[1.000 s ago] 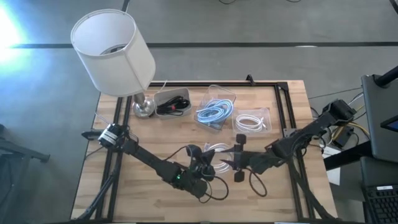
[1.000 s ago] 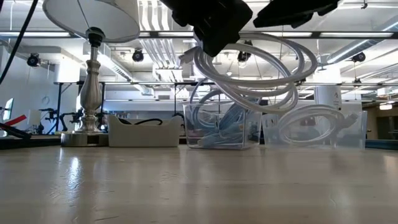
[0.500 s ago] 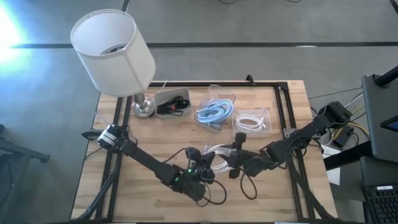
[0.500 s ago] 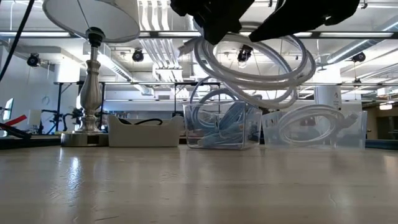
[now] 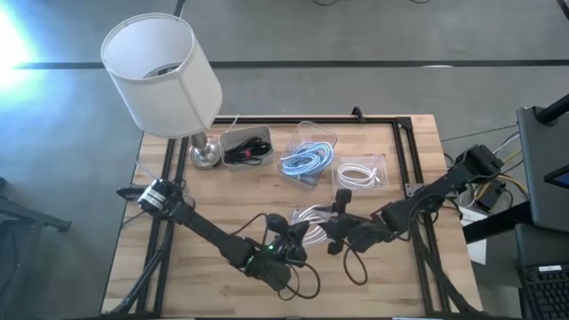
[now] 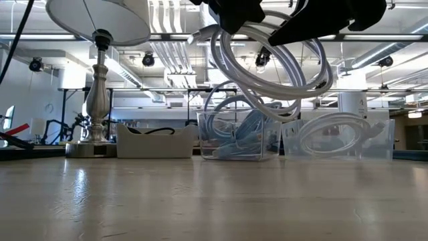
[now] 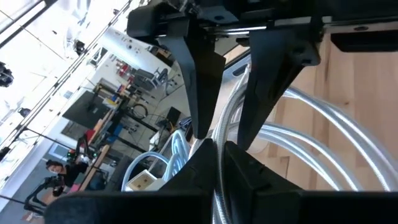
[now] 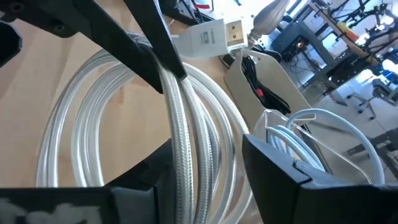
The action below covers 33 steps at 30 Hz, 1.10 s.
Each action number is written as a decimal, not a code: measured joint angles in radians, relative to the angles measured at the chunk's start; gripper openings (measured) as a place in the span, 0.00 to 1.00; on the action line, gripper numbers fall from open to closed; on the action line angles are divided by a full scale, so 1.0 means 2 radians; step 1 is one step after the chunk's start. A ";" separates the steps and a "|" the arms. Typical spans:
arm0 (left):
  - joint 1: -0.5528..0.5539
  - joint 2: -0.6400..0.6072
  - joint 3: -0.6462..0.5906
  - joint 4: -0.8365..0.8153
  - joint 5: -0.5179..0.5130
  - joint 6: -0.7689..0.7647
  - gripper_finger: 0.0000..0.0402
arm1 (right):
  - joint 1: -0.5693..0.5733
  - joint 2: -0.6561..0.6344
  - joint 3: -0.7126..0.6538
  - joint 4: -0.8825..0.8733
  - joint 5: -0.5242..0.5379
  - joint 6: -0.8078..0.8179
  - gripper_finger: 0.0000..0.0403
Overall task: Pick & Place USB Port
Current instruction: Put the white USB cable into the right transparent bin
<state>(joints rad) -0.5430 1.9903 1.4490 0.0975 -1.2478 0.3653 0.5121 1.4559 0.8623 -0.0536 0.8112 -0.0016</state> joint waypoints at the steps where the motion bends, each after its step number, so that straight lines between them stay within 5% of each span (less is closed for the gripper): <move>1: 0.000 0.000 0.000 0.000 0.003 0.000 0.06 | 0.000 0.000 0.000 0.000 0.000 -0.001 0.39; 16: 0.003 -0.002 0.000 0.002 0.020 -0.030 0.11 | -0.009 0.000 -0.001 0.000 0.000 -0.020 0.05; 33: 0.006 -0.002 0.000 0.000 0.023 -0.030 0.32 | -0.009 0.000 -0.001 0.002 0.033 -0.027 0.04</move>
<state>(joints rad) -0.5305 1.9869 1.4487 0.0967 -1.2017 0.3062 0.4950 1.4559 0.8600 -0.0494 0.8763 -0.0555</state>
